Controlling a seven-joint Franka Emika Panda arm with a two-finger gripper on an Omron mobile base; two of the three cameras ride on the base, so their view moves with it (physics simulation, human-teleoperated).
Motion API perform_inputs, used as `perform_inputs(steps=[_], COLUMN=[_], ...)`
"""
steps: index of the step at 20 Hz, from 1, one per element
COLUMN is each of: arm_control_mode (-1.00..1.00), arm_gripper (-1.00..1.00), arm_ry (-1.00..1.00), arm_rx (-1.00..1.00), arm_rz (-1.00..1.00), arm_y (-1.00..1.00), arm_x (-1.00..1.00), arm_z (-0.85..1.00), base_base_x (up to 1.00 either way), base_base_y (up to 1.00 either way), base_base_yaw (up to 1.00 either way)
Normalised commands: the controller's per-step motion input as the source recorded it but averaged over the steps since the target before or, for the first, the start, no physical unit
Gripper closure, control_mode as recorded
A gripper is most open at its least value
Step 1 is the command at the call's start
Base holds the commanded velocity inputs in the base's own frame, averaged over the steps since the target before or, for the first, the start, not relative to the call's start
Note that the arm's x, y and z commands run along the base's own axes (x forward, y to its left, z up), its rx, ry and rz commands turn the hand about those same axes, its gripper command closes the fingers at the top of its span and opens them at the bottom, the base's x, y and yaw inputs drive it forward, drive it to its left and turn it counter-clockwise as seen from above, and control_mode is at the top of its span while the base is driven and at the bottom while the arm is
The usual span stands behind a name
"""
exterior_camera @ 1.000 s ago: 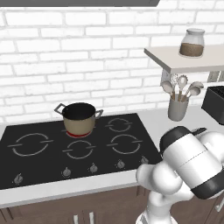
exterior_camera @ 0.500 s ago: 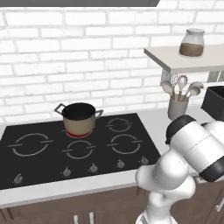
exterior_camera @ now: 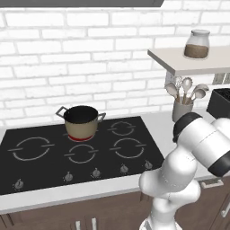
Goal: Put the sweet potato and potato in the pot. Retrieve the spatula and lightly stir the vegetables in the pot.
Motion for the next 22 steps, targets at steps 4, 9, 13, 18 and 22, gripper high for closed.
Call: perform_inputs(steps=[4,9,13,18,22], arm_control_mode=[-1.0,-1.0,-1.0,-1.0,-1.0], arm_gripper=[1.0,1.0,1.0,1.0,1.0], arm_ry=[0.0,-0.01,-0.14,-0.11,-0.01], arm_rx=[0.0,0.0,0.0,-0.1,-0.23], arm_rz=[0.0,0.03,0.17,0.29,0.47], arm_y=[0.23,0.13,0.09,0.23,0.39], arm_x=[0.0,0.0,-0.03,0.0,0.0], arm_z=[-0.44,0.13,1.0,1.0,1.0], base_base_x=[0.0,0.0,0.0,0.0,0.0], base_base_y=[0.0,0.0,0.0,0.0,0.0], base_base_yaw=[0.0,0.0,0.0,0.0,0.0])
